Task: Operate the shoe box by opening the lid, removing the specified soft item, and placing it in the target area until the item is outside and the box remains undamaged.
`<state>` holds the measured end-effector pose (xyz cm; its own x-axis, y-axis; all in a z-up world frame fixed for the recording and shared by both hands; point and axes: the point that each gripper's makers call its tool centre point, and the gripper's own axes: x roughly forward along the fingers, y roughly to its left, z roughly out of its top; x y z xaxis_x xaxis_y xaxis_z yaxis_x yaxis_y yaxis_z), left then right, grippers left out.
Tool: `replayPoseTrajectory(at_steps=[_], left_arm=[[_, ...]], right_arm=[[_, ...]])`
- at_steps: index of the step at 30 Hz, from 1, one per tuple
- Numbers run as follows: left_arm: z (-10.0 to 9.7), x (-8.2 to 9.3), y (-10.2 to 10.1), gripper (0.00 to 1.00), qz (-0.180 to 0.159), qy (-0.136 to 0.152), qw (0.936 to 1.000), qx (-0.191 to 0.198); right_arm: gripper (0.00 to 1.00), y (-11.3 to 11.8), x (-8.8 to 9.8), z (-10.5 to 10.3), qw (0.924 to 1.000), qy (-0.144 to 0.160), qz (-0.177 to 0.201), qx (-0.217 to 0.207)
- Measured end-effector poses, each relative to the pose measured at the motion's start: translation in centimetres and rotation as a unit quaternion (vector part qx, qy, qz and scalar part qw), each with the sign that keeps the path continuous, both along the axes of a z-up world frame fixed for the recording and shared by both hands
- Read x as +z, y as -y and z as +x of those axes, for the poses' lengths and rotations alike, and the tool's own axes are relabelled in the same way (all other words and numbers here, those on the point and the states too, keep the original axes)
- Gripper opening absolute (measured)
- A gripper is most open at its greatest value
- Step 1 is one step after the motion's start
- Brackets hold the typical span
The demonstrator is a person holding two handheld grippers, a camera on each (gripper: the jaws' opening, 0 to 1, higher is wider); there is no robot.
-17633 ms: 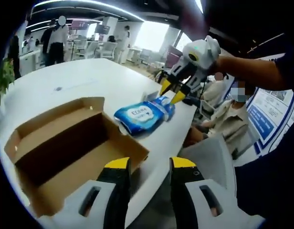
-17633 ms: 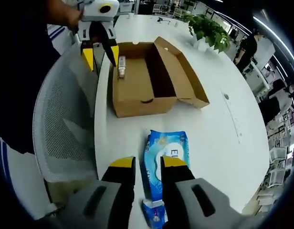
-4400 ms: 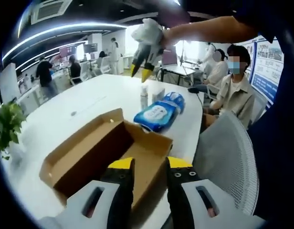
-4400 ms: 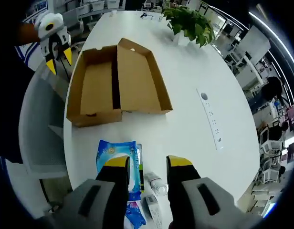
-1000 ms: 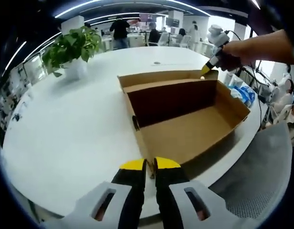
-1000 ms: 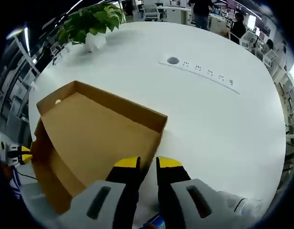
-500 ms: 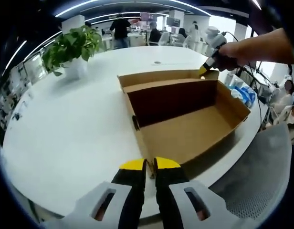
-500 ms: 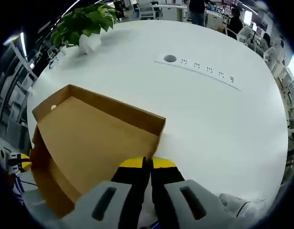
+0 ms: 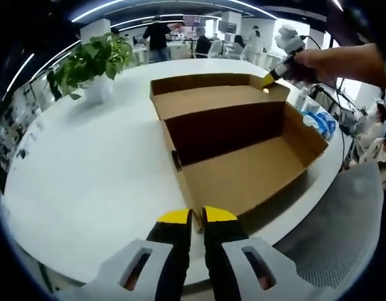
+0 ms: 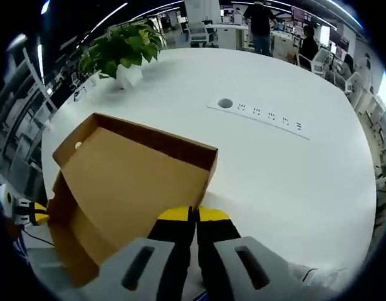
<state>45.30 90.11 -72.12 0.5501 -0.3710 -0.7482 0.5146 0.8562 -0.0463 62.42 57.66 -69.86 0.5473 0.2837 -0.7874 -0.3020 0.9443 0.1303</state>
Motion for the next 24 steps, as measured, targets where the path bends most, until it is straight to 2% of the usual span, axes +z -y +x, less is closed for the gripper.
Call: replayPoseTrajectory(at_steps=[6, 10, 13, 18, 21, 24], left_arm=[[-0.2, 0.0, 0.0, 0.03, -0.001, 0.000, 1.0000, 0.000], [-0.3, 0.0, 0.0, 0.03, -0.003, 0.001, 1.0000, 0.001], [-0.3, 0.0, 0.1, 0.03, -0.003, 0.000, 1.0000, 0.001], [-0.4, 0.1, 0.4, 0.03, -0.005, 0.000, 1.0000, 0.001], [-0.5, 0.1, 0.4, 0.04, -0.006, 0.000, 1.0000, 0.003], [-0.6, 0.1, 0.4, 0.04, -0.006, 0.001, 1.0000, 0.004]], right_arm=[[0.00, 0.1, 1.4, -0.9, 0.9993, 0.033, 0.000, 0.017], [0.00, 0.2, 1.9, -1.6, 0.9967, 0.065, -0.017, 0.045], [0.00, 0.3, 2.6, -1.7, 0.9953, 0.086, -0.010, 0.043], [0.00, 0.1, 3.7, -1.7, 0.9909, 0.123, -0.017, 0.052], [0.00, -0.3, 4.9, -1.9, 0.9860, 0.157, -0.011, 0.055], [0.00, -0.4, 5.3, -2.4, 0.9830, 0.172, -0.020, 0.062]])
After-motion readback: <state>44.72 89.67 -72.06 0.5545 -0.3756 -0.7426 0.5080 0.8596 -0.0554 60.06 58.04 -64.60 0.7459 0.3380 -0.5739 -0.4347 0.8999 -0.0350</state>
